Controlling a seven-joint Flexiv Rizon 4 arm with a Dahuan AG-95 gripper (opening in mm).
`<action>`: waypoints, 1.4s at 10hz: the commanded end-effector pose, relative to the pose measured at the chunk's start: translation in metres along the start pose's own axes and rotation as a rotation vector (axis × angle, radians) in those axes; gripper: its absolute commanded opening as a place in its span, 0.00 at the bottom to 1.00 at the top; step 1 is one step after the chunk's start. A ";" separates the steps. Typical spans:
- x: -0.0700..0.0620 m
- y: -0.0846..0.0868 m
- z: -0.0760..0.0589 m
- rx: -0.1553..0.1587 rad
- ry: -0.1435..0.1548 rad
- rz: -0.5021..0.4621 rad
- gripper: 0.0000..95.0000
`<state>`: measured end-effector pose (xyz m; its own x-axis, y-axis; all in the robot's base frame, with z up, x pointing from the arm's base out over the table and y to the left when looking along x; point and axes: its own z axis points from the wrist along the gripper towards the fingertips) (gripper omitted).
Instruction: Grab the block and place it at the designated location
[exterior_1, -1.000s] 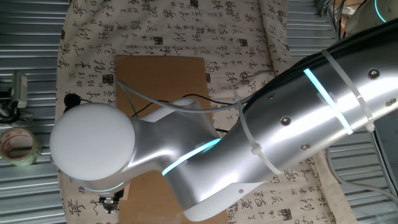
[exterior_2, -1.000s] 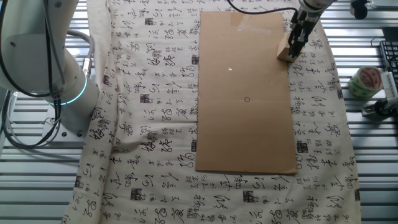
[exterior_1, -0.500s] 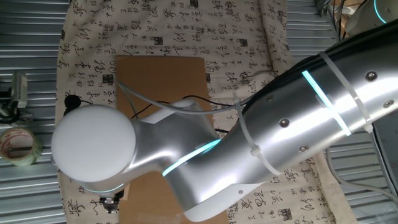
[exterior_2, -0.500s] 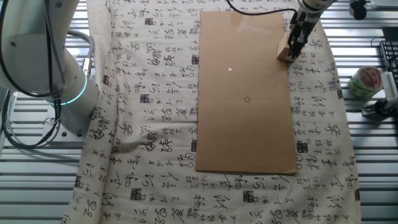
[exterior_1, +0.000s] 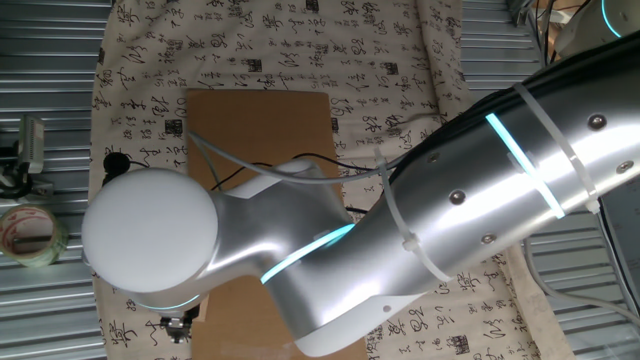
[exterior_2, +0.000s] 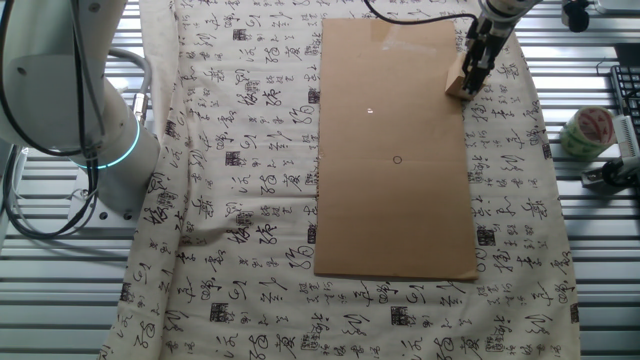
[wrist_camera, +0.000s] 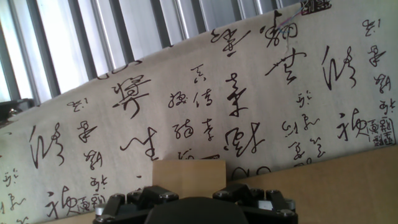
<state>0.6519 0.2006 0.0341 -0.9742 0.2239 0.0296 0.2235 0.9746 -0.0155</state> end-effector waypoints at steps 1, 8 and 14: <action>0.000 0.000 0.001 0.001 -0.001 0.002 0.80; 0.001 0.001 0.001 -0.001 -0.001 0.009 0.40; 0.001 0.001 0.002 -0.001 -0.001 0.022 0.00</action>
<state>0.6511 0.2018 0.0327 -0.9685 0.2472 0.0286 0.2469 0.9689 -0.0151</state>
